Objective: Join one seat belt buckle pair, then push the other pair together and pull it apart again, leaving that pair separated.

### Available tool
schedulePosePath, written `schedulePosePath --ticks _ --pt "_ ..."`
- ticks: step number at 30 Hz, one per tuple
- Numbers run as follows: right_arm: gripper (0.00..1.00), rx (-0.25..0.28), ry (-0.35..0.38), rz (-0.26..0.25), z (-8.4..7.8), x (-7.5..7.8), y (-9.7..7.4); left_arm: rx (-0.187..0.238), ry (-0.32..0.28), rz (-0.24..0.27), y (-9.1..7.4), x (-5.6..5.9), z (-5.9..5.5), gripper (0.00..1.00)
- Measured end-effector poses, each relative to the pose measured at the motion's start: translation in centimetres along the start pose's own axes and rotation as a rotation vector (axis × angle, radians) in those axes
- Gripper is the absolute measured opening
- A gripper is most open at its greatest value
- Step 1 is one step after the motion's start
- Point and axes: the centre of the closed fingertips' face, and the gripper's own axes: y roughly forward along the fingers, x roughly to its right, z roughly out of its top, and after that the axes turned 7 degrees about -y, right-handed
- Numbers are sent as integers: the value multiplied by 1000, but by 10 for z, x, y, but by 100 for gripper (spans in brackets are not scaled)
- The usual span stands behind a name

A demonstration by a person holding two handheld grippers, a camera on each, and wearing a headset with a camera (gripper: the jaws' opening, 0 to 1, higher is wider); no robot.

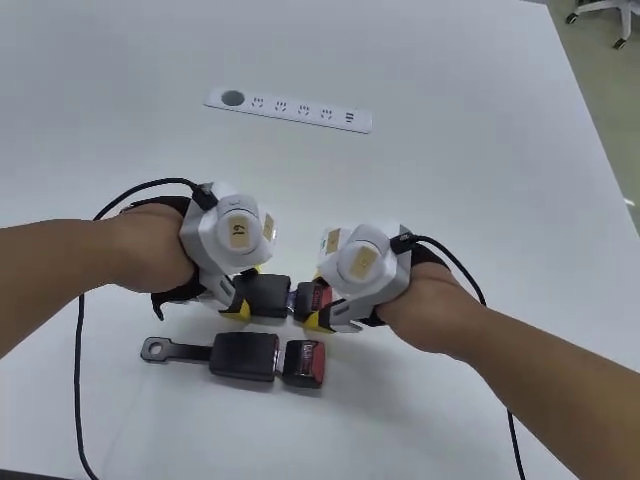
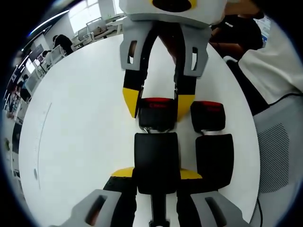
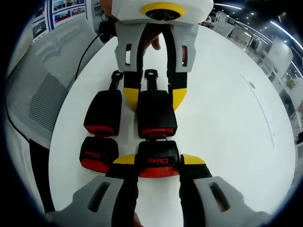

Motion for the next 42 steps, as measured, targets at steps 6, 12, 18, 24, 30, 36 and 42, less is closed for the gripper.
schedulePosePath --ticks 6,12,18,24,30,36,42 --pt "31 5 2 4 0 -1 -1 0 -4 1 0 0 0 31" --pt "31 -5 -10 0 -5 0 -4 2 -8 1 0 0 0 31" --pt "32 2 15 -10 -12 -3 -12 0 -10 0 1 -1 -1 32" --pt "32 19 15 -17 -14 -3 -13 -7 -20 8 1 0 -2 32" --pt "32 16 23 -27 -23 -4 -17 -10 -21 6 2 0 -2 32" --pt "33 0 50 -43 -48 -4 -31 -1 -22 6 1 2 -1 32" --pt "33 -21 65 -47 -75 -10 -46 1 -22 6 2 0 -2 32"
